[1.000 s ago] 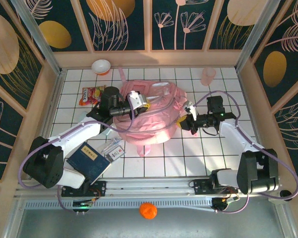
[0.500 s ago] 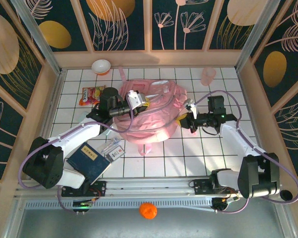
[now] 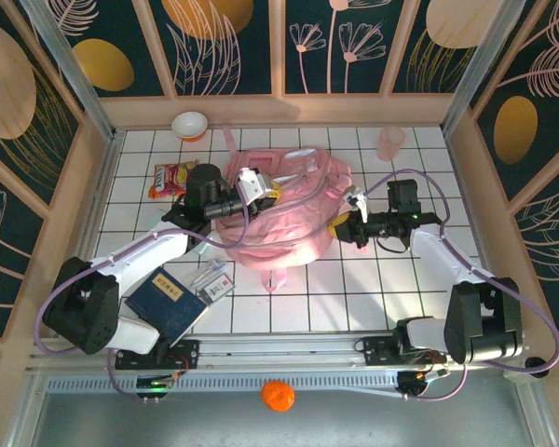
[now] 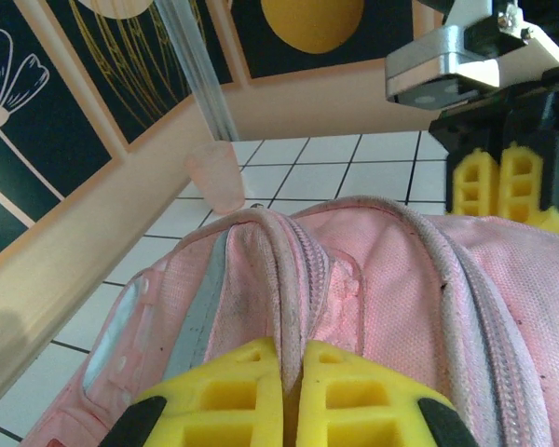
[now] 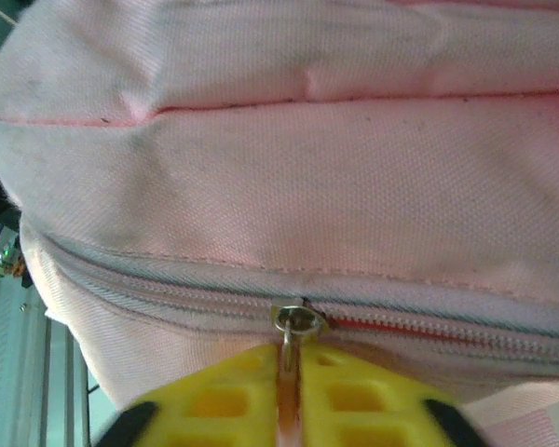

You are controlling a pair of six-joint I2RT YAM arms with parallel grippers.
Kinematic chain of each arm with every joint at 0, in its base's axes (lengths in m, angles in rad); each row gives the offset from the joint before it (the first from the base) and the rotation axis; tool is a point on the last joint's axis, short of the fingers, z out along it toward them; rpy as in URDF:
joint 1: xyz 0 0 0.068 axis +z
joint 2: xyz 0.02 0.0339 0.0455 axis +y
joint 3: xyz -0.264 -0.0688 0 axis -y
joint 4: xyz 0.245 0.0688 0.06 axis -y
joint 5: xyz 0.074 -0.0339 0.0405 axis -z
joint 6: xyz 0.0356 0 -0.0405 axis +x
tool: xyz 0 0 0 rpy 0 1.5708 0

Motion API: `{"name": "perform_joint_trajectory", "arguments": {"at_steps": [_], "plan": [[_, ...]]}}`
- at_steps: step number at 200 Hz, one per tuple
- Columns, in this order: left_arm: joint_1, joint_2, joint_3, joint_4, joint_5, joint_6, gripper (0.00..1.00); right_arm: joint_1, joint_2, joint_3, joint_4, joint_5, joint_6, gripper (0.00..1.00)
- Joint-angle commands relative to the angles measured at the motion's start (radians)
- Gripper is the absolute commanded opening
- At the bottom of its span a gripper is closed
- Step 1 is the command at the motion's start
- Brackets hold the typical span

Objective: Pack the student bag

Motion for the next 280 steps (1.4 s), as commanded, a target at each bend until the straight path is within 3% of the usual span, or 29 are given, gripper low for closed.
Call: {"name": "perform_joint_trajectory", "arguments": {"at_steps": [1,52,114,168,221,280], "plan": [[0.004,-0.041,0.032,0.19,-0.033,-0.037,0.0,0.003,-0.014,-0.014,-0.005,0.0,0.021,0.0],[-0.044,0.002,0.075,0.096,-0.48,0.017,0.0,0.021,-0.095,0.018,0.019,0.062,0.23,0.0],[-0.13,0.107,0.178,0.034,-0.726,-0.011,0.0,0.161,-0.133,0.049,0.027,0.211,0.487,0.0],[-0.185,0.198,0.288,-0.01,-0.843,-0.141,0.0,0.286,-0.172,0.067,0.077,0.344,0.697,0.0],[-0.228,0.297,0.484,-0.107,-0.906,-0.44,0.0,0.38,-0.143,0.132,0.062,0.52,0.936,0.0],[-0.254,0.398,0.677,-0.173,-0.952,-0.621,0.0,0.432,-0.136,0.163,-0.016,0.657,1.211,0.0]]}}
